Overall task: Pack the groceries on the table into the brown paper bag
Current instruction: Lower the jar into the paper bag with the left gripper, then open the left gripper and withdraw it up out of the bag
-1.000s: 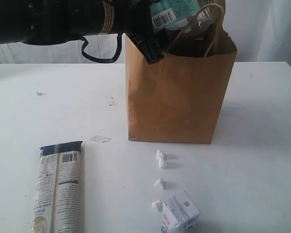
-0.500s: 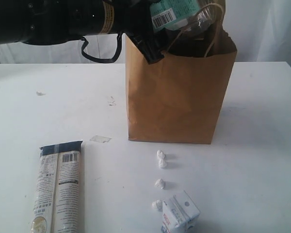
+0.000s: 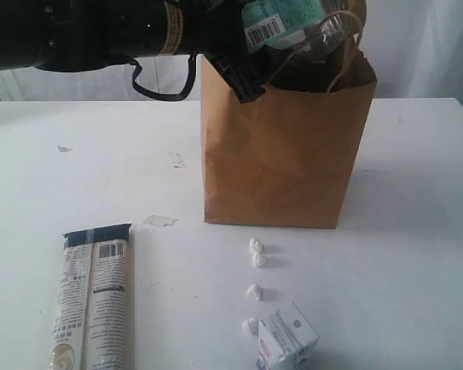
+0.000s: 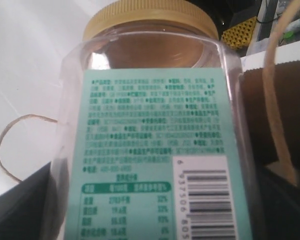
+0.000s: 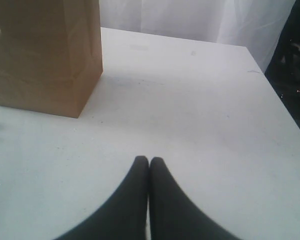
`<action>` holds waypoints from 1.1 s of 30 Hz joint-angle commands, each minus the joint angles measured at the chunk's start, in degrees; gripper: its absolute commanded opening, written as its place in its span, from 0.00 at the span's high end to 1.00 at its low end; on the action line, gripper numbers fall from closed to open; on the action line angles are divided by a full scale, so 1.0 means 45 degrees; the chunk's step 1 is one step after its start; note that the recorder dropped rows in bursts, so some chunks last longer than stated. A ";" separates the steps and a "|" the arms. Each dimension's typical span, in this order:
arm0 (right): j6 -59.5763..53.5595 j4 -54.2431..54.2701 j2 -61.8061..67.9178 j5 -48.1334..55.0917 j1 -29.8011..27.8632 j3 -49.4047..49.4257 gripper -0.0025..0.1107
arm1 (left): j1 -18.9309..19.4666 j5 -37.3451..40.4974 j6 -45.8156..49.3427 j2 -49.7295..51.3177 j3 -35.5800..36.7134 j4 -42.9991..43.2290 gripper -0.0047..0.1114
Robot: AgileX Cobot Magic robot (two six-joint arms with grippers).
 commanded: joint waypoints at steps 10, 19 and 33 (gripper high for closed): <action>0.0048 -0.0040 -0.0030 -0.0165 0.0043 0.0071 0.98 | 0.0001 -0.0195 -0.2044 -0.0124 -0.0121 0.0836 0.06; 0.0048 -0.0040 -0.0030 -0.0165 0.0043 0.0071 0.98 | 0.0001 -0.0195 -0.2066 -0.0124 -0.0121 0.1029 0.05; 0.0048 -0.0040 -0.0030 -0.0165 0.0043 0.0071 0.98 | 0.0001 -0.0087 0.0287 -0.1857 -0.0121 0.1753 0.05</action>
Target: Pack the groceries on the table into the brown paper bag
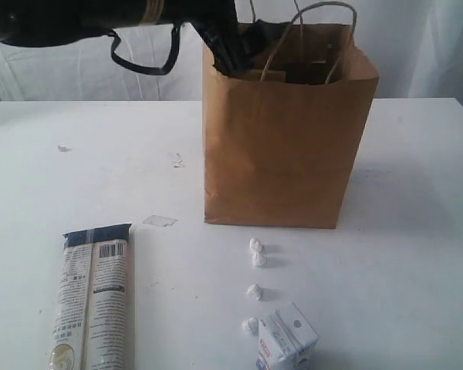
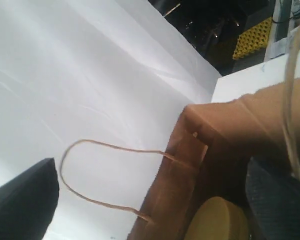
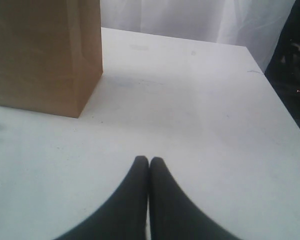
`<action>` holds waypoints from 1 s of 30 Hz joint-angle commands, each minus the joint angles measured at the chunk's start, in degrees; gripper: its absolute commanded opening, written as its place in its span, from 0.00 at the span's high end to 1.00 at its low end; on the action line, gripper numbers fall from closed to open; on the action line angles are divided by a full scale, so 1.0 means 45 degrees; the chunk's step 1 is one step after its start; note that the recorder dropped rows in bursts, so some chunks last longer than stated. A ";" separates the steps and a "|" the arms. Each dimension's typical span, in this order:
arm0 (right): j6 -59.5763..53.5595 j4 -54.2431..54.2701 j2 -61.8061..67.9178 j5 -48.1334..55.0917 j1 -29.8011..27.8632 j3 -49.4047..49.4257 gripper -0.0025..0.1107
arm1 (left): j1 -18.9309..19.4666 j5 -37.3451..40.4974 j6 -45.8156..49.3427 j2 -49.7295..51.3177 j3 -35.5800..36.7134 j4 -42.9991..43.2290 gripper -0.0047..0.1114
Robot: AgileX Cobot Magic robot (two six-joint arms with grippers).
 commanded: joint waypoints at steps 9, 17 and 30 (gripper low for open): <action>0.0021 -0.0040 -0.0030 -0.0165 0.0043 0.0071 0.98 | 0.0001 0.0647 0.0020 -0.3525 -0.0066 0.0775 0.06; 0.0021 -0.0040 -0.0030 -0.0165 0.0043 0.0071 0.98 | 0.0001 1.0527 -0.0079 -0.5056 -0.0066 -0.0246 0.11; 0.0021 -0.0040 -0.0030 -0.0165 0.0043 0.0071 0.98 | 0.2040 1.6699 0.7604 -0.4549 0.0989 -0.6028 0.46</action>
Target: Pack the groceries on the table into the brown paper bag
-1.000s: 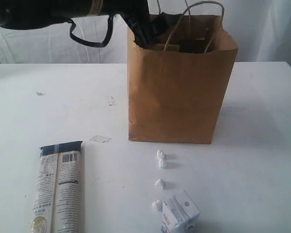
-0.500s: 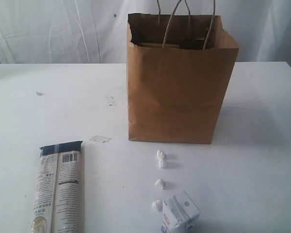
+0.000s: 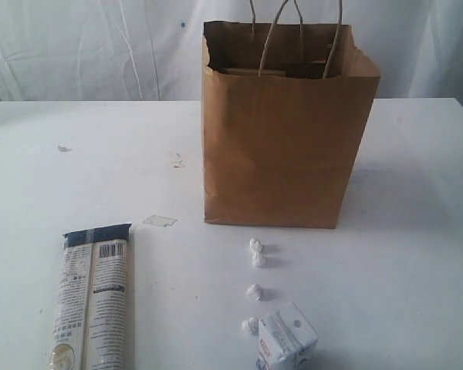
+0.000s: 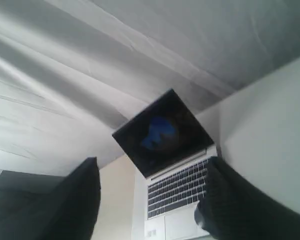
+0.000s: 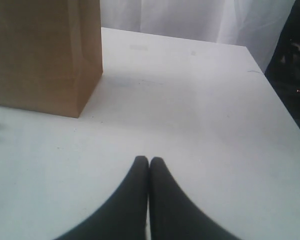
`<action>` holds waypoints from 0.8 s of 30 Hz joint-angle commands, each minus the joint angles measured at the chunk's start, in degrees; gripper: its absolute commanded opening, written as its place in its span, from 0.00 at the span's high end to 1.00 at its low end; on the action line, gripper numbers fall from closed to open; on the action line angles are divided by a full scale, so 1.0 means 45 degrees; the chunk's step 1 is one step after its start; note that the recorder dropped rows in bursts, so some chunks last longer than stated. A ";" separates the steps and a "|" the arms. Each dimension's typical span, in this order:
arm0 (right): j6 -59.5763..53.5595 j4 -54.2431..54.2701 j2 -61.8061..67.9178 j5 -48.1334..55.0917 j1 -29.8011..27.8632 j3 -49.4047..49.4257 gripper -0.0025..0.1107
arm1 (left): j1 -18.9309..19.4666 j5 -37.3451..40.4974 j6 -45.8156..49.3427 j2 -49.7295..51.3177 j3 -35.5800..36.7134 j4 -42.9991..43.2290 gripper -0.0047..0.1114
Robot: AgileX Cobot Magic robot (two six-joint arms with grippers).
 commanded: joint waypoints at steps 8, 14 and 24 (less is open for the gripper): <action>0.0021 -0.0040 -0.0030 -0.0165 0.0043 0.0071 0.98 | 0.4098 0.1200 -0.3693 0.0262 0.4041 0.0345 0.96; 0.0262 -0.0040 -0.0030 -0.0165 0.0043 0.0071 0.98 | 0.6674 -0.2164 -1.0745 -0.2092 1.0470 -0.0671 0.96; 0.0262 -0.0040 -0.0030 -0.0165 0.0043 0.0071 0.98 | 0.7088 -0.2240 -1.8701 -0.9113 1.3259 0.4165 0.96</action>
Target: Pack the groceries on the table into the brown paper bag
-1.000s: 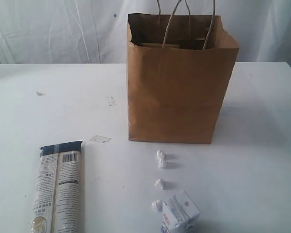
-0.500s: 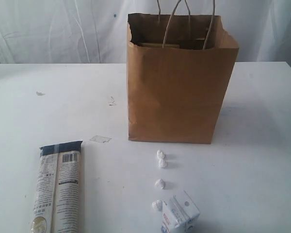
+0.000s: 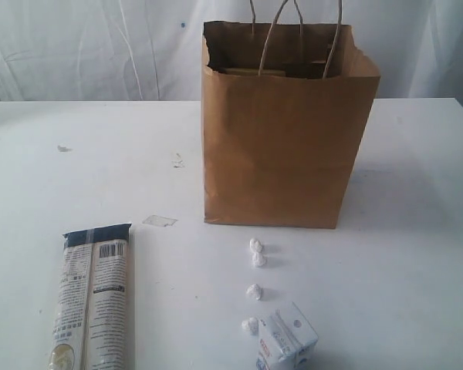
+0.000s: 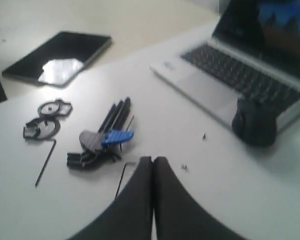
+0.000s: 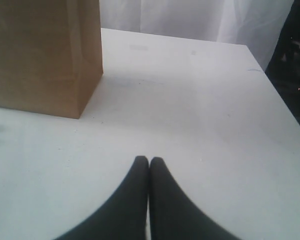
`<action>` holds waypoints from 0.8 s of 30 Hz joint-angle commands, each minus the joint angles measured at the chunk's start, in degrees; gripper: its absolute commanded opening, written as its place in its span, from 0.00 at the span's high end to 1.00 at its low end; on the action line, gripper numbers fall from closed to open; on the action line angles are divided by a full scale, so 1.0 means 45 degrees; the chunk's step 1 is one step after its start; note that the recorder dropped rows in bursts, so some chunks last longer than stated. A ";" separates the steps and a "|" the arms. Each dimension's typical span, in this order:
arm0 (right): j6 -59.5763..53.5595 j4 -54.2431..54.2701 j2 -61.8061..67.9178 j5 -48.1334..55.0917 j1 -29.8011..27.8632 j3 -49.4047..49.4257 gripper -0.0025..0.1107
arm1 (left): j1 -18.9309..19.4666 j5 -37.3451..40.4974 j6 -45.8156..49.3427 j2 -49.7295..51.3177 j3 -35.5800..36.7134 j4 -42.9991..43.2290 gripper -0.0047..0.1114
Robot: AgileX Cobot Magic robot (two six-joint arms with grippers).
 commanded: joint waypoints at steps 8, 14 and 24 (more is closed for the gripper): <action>0.0090 -0.0040 -0.0030 -0.0165 0.0043 0.0071 0.98 | 0.0034 -0.2088 0.5618 -0.6544 -0.0339 0.0652 0.96; 0.0090 -0.0040 -0.0030 -0.0165 0.0043 0.0071 0.98 | 0.0034 -0.3091 0.7742 -0.7809 -0.0339 -0.0757 0.96; 0.0090 -0.0040 -0.0030 -0.0165 0.0043 0.0071 0.98 | 0.0034 -0.2028 0.7427 -0.7809 0.0575 -0.4396 0.96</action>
